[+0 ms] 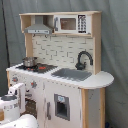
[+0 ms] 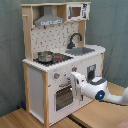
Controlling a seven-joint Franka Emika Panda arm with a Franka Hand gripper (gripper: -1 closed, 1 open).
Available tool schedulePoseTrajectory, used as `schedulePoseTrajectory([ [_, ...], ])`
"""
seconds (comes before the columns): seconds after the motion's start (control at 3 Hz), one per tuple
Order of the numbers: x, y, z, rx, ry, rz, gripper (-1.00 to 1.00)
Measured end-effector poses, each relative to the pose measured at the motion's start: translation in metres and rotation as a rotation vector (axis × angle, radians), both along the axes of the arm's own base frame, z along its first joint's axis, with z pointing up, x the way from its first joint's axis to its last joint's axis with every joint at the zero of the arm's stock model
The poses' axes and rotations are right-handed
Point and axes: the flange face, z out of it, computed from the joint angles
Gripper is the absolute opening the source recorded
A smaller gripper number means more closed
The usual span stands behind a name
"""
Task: Play with the kitchen
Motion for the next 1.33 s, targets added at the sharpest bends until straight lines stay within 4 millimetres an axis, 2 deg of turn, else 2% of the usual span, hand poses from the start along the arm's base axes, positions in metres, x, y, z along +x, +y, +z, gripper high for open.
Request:
schedulePoseTrajectory([
  [0.33,-0.013,0.005,0.002,-0.004,-0.027,-0.043,-1.00],
  [1.33,-0.073,0.033,-0.003,0.045,-0.093,-0.106,-1.00],
])
